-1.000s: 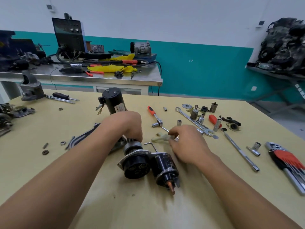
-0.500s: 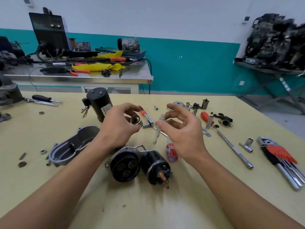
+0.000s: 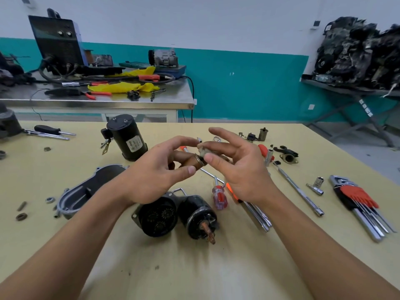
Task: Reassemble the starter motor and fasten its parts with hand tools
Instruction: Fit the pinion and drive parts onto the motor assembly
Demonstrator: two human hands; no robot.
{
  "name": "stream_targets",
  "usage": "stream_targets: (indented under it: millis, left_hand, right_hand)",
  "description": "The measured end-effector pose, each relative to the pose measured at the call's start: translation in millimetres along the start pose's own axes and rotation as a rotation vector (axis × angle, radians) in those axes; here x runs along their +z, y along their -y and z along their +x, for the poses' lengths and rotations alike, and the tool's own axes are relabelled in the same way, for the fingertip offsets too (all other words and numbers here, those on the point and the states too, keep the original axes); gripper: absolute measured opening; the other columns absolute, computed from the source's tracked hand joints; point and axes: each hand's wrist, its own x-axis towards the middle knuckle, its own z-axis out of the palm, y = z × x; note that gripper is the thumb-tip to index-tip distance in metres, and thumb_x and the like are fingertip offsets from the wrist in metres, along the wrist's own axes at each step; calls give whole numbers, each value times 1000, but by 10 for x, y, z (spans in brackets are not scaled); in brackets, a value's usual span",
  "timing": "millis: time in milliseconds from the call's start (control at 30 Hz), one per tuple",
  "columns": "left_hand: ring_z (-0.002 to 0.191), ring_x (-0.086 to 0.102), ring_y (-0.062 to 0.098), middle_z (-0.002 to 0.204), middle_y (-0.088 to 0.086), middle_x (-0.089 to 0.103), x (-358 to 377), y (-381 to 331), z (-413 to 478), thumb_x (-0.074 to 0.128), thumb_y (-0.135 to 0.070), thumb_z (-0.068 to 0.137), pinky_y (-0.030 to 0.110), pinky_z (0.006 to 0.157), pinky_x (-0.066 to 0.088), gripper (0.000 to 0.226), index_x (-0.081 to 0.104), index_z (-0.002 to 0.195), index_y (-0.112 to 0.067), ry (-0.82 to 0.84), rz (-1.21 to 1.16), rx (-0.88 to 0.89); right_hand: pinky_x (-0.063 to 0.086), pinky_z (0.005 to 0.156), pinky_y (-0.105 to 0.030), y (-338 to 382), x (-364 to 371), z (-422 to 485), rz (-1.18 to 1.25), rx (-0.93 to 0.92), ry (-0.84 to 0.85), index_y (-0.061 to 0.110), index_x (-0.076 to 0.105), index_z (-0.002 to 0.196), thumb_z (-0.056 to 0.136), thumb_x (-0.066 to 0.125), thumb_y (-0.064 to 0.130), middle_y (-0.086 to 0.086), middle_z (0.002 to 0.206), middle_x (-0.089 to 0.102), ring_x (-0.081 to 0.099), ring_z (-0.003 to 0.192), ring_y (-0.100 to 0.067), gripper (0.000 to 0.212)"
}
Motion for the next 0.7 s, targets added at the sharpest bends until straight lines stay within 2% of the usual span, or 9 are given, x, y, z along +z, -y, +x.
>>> stream_targets:
  millis: [67, 133, 233, 333, 433, 533, 600, 700]
  left_hand:
    - [116, 64, 21, 115, -2, 74, -8, -3, -15, 63, -16, 96, 54, 106, 43, 45, 47, 136, -26, 10, 1, -3]
    - [116, 64, 24, 115, -2, 74, -21, -1, -22, 61, -13, 97, 55, 105, 43, 42, 48, 134, -26, 10, 7, -9]
    - [117, 62, 28, 116, -2, 73, -37, -4, -40, 61, -14, 97, 58, 105, 42, 41, 48, 134, -27, 20, 9, -6]
    - [116, 62, 28, 117, -3, 73, -46, -28, -44, 63, -23, 93, 61, 104, 41, 43, 49, 133, -29, 29, 1, 3]
    - [117, 63, 26, 117, -2, 73, -67, -31, -37, 62, -27, 89, 59, 104, 41, 46, 49, 132, -27, 27, 4, 8]
    - [114, 61, 33, 115, -2, 73, -100, -11, -40, 64, -24, 93, 62, 102, 41, 40, 50, 130, -29, 27, 0, 14]
    - [112, 61, 35, 114, -2, 74, -105, -15, -44, 64, -26, 93, 62, 101, 41, 40, 50, 130, -30, 37, 3, 15]
    - [110, 65, 20, 113, -6, 74, -76, -31, -38, 63, -31, 90, 50, 100, 47, 43, 49, 131, -28, 66, 37, 10]
  right_hand:
    - [51, 101, -43, 21, -39, -3, -77, -1, 35, 33, 52, 133, 87, 74, 10, 5, 109, 76, 69, 108, -13, 56]
    - [51, 101, -49, 45, -63, -9, -125, -2, 59, 29, 47, 140, 86, 74, 10, 7, 109, 76, 70, 107, -13, 63]
    - [49, 103, -48, 79, -75, -17, -191, -13, 91, 24, 41, 147, 87, 74, 12, 11, 109, 75, 68, 109, -11, 70]
    - [46, 106, -46, 100, -84, -17, -229, -29, 115, 23, 37, 149, 86, 75, 13, 15, 108, 75, 66, 111, -9, 75]
    - [46, 105, -35, 102, -109, -9, -275, -38, 112, 22, 36, 150, 85, 76, 13, 17, 107, 74, 65, 111, -7, 77]
    - [40, 96, -8, 96, -145, -2, -392, -48, 116, 24, 38, 150, 85, 77, 13, 19, 106, 74, 62, 108, 4, 77]
    - [32, 92, 3, 99, -144, -4, -470, -55, 132, 24, 39, 150, 85, 77, 14, 18, 107, 74, 59, 107, 10, 77]
    - [22, 90, 9, 113, -118, -11, -545, -87, 162, 24, 39, 150, 84, 78, 15, 15, 109, 74, 54, 105, 18, 77]
